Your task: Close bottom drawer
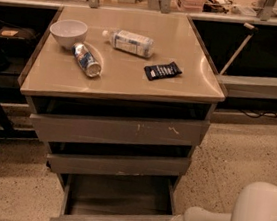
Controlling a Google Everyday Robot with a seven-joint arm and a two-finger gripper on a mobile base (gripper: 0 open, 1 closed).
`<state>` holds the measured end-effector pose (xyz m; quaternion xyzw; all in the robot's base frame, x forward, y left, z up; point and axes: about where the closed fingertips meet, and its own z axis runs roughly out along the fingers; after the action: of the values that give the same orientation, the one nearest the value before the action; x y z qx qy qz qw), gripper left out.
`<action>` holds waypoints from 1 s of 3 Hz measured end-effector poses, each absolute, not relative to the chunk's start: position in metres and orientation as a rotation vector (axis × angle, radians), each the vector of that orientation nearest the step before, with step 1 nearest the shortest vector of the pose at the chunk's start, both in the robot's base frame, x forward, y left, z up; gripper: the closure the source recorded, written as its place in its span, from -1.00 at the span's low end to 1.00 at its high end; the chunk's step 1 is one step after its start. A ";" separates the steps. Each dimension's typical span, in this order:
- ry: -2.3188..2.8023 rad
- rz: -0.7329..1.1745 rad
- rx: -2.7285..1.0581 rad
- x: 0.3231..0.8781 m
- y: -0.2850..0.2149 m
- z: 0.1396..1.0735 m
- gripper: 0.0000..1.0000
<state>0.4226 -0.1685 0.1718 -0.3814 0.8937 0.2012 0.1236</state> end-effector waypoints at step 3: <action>2.596 0.572 -1.150 0.429 -0.160 0.175 0.16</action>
Offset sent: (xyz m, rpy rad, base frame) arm 0.0056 0.0074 0.0031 -0.0103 -0.0072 0.0226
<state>0.4288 -0.1602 0.1753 -0.3941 0.8895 0.1962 0.1224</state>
